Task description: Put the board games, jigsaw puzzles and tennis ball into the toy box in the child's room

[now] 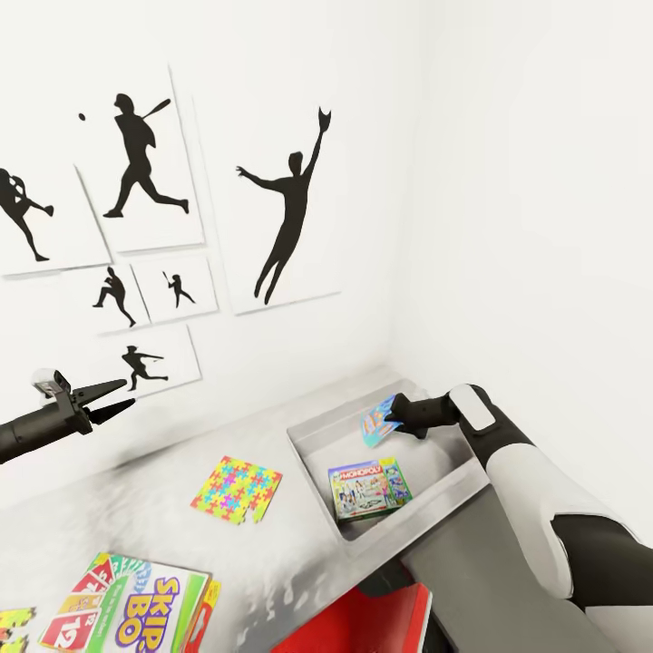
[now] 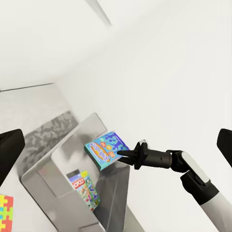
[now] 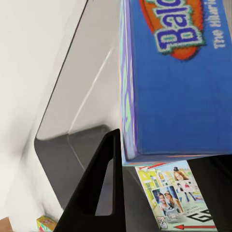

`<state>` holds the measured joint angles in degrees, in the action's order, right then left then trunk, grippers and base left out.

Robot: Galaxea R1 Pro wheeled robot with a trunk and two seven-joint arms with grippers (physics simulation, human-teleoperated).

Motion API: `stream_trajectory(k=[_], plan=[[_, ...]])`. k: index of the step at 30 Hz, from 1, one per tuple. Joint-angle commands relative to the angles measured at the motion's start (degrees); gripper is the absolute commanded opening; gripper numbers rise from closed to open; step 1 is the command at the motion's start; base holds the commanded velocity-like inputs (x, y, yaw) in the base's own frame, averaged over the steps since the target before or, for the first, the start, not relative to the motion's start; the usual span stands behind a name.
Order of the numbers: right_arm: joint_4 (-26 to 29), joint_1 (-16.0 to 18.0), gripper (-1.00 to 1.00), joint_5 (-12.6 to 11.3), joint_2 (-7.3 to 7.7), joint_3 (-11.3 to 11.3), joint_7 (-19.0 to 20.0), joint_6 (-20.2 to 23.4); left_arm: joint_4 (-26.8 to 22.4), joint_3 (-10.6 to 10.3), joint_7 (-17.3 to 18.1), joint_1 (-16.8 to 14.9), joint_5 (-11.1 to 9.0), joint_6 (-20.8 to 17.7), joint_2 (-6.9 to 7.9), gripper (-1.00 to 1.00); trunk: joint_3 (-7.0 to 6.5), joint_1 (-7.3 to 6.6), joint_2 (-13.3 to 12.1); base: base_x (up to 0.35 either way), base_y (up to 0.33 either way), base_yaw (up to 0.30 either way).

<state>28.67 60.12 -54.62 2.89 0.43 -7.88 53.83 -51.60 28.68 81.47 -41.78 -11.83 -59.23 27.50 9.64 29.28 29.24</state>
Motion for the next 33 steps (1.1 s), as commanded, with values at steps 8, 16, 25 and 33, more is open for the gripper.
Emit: stream_trajectory(k=[8, 16, 25, 33], plan=[[0.07, 0.05, -1.00, -0.70, 0.01, 0.26, -0.56, 0.11, 0.00, 0.00, 0.18, -0.05, -0.04, -0.62, 0.01, 1.00, 0.87, 0.02, 0.11, 0.000, 0.000, 0.000], [0.07, 0.07, -1.00, -0.69, 0.01, 0.27, -0.56, 0.07, -0.01, -0.02, 0.19, -0.05, -0.04, -0.62, 0.01, 1.00, 1.62, 0.02, 0.11, 0.000, 0.000, 0.000], [0.07, 0.03, -1.00, -0.68, 0.01, 0.27, -0.56, 0.01, -0.01, -0.07, 0.14, -0.05, -0.04, -0.56, 0.01, 1.00, 2.47, 0.02, 0.11, 0.000, 0.000, 0.000], [0.07, 0.06, -1.00, -0.66, 0.01, 0.27, -0.56, -0.23, -0.01, -0.07, 0.18, -0.05, -0.04, -0.55, 0.01, 1.00, 3.22, 0.02, 0.11, 0.000, 0.000, 0.000]])
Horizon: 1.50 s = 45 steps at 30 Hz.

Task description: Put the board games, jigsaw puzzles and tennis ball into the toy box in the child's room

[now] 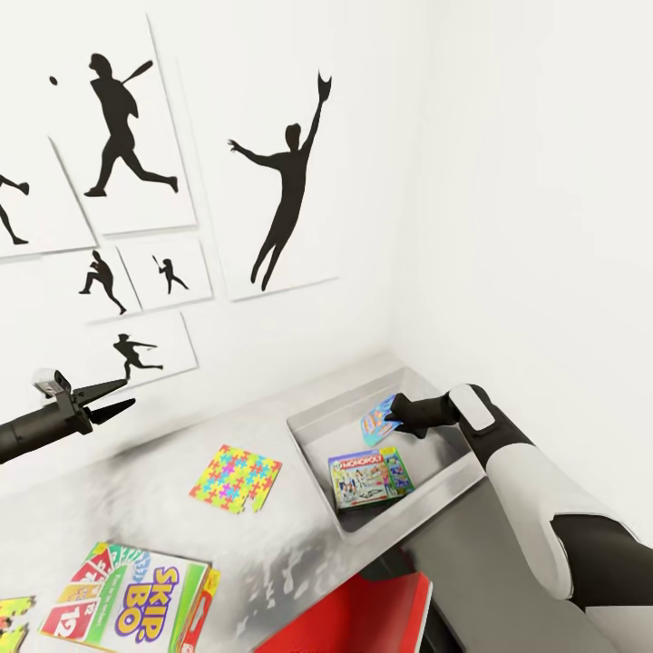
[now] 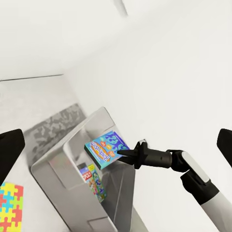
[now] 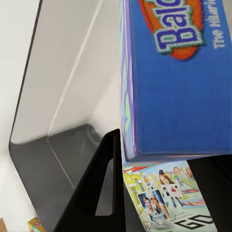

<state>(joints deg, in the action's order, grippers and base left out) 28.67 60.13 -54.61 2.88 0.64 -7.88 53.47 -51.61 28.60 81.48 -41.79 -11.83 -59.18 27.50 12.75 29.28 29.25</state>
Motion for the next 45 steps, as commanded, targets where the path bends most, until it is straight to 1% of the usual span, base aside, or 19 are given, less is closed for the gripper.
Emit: stream_trajectory(k=[1, 13, 16, 19, 22, 27, 41, 43, 45], plan=[[0.07, 0.04, -1.00, -0.68, 0.02, 0.06, -0.55, 0.10, 0.01, 0.00, 0.17, -0.05, -0.04, -0.60, 0.01, 1.00, 0.20, 0.02, 0.10, 0.000, 0.000, 0.000], [0.42, 0.04, -1.00, -0.60, -0.09, 0.06, -0.47, -0.68, 0.02, 0.05, 0.13, -0.05, -0.04, -0.59, 0.01, 1.00, 1.33, 0.02, 0.10, 0.000, 0.000, 0.000], [0.48, 0.03, -1.00, -0.59, -1.14, 0.17, -0.40, -2.04, 0.01, 0.10, 0.16, -0.05, -0.04, -0.59, 0.01, 1.00, 1.52, 0.02, 0.10, 0.000, 0.000, 0.000], [0.50, 0.05, -1.00, -0.59, -1.69, 0.57, -0.39, -2.48, 0.01, 0.12, 0.16, -0.05, -0.04, -0.59, 0.05, 1.00, 1.58, 0.02, 0.10, 0.000, 0.000, 0.000], [0.50, 0.07, -1.00, -0.52, -2.07, 1.56, -0.42, -2.81, 0.02, 0.10, 0.18, -0.05, -0.04, -0.59, 0.07, 1.00, 1.60, 0.02, 0.10, 0.000, 0.000, 0.000], [0.54, 0.05, -1.00, -0.50, -2.17, 1.94, -0.45, -2.92, 0.02, 0.06, 0.25, -0.05, -0.04, -0.59, 0.09, 1.00, 1.61, 0.02, 0.10, 0.000, 0.000, 0.000], [0.59, 0.05, -1.00, -0.43, -2.10, 2.06, -0.46, -3.04, 0.01, 0.06, 0.26, -0.05, 0.02, -0.61, 0.03, 1.00, 1.69, 0.02, 0.10, 0.000, 0.000, 0.000], [0.59, 0.05, -1.00, -0.45, -2.10, 2.07, -0.45, -3.39, 0.01, 0.06, 0.24, -0.05, 0.03, -0.60, 0.02, 1.00, 1.76, 0.02, 0.10, 0.000, 0.000, 0.000], [0.59, 0.04, -1.00, -0.48, -2.06, 2.08, -0.35, -4.63, 0.02, 0.05, 0.25, -0.05, 0.03, -0.59, 0.01, 1.00, 1.86, 0.02, 0.10, 0.000, 0.000, 0.000]])
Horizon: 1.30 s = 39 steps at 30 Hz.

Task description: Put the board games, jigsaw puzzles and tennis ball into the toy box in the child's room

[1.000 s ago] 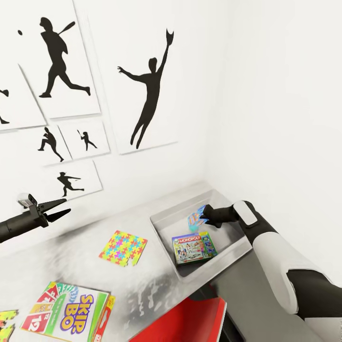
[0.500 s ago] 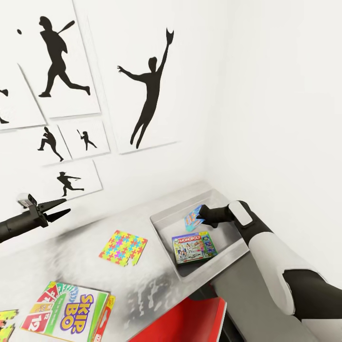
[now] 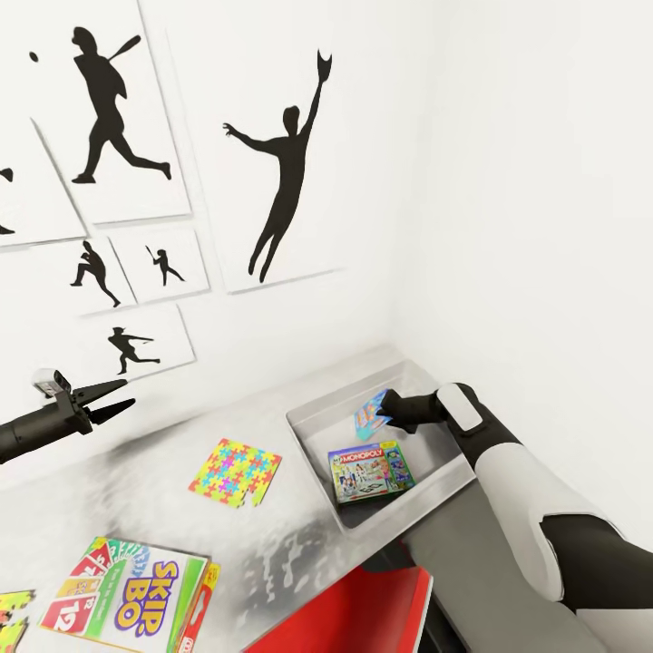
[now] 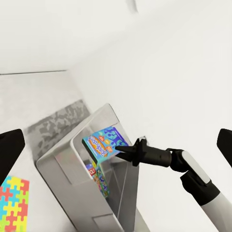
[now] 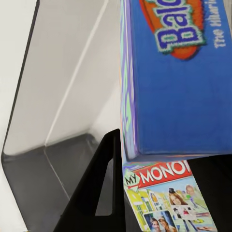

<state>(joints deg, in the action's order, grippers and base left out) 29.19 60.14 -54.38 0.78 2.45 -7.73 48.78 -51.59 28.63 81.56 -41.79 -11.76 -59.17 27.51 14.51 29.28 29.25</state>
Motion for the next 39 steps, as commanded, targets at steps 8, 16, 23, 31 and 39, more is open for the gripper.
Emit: stream_trajectory(k=[8, 16, 23, 31, 39], plan=[[0.03, 0.06, -1.00, -0.73, 0.02, 0.27, -0.43, -1.17, 0.00, 0.02, 0.09, -0.05, -0.03, -0.60, 0.03, 1.00, 0.75, 0.02, 0.10, 0.000, 0.000, 0.000], [0.06, 0.07, -1.00, -0.73, 0.03, 0.27, -0.37, -1.23, -0.02, 0.02, 0.09, -0.05, -0.02, -0.60, 0.00, 1.00, 1.50, 0.02, 0.10, 0.000, 0.000, 0.000], [0.06, 0.07, -1.00, -0.73, 0.03, 0.27, -0.35, -1.23, 0.00, 0.02, 0.09, -0.05, -0.02, -0.60, 0.00, 1.00, 2.15, 0.02, 0.10, 0.000, 0.000, 0.000], [0.06, 0.07, -1.00, -0.73, 0.01, 0.27, -0.36, -1.25, 0.00, 0.02, 0.09, -0.05, -0.02, -0.60, 0.00, 1.00, 2.91, 0.02, 0.10, 0.000, 0.000, 0.000], [0.07, 0.07, -1.00, -0.73, 0.02, 0.27, -0.35, -1.31, 0.00, -0.04, 0.09, -0.05, -0.02, -0.60, 0.00, 1.00, 3.66, 0.02, 0.10, 0.000, 0.000, 0.000]])
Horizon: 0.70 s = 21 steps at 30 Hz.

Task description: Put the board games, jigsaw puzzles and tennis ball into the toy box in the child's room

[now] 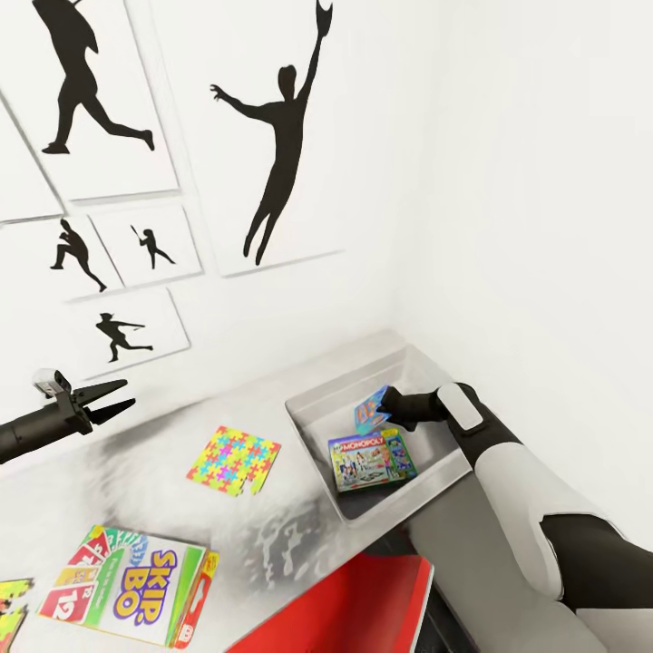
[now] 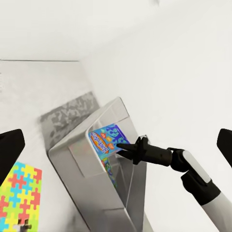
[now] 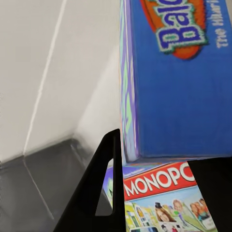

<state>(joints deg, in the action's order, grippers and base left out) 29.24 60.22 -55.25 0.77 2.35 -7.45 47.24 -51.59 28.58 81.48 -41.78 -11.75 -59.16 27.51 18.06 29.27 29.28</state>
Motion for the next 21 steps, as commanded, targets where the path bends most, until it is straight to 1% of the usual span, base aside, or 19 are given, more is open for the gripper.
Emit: stream_trajectory(k=[1, 7, 21], plan=[[0.13, -0.01, -1.00, 0.14, 0.03, 0.37, -0.64, 0.22, -0.01, 0.03, 0.17, -0.06, -0.03, -0.60, 0.00, 1.00, 0.20, 0.03, 0.07, 0.000, 0.000, 0.000], [2.50, -0.01, -1.00, 0.14, 0.02, 0.37, -0.69, 0.14, 0.00, 0.11, 0.21, -0.06, -0.03, -0.60, 0.00, 1.00, 0.50, 0.03, 0.07, 0.000, 0.000, 0.000], [2.84, -0.01, -1.00, 0.23, 0.11, 0.44, -0.72, 0.03, 0.00, 0.16, 0.17, -0.06, -0.01, -0.60, 0.00, 1.00, 0.53, 0.03, 0.07, 0.000, 0.000, 0.000]])
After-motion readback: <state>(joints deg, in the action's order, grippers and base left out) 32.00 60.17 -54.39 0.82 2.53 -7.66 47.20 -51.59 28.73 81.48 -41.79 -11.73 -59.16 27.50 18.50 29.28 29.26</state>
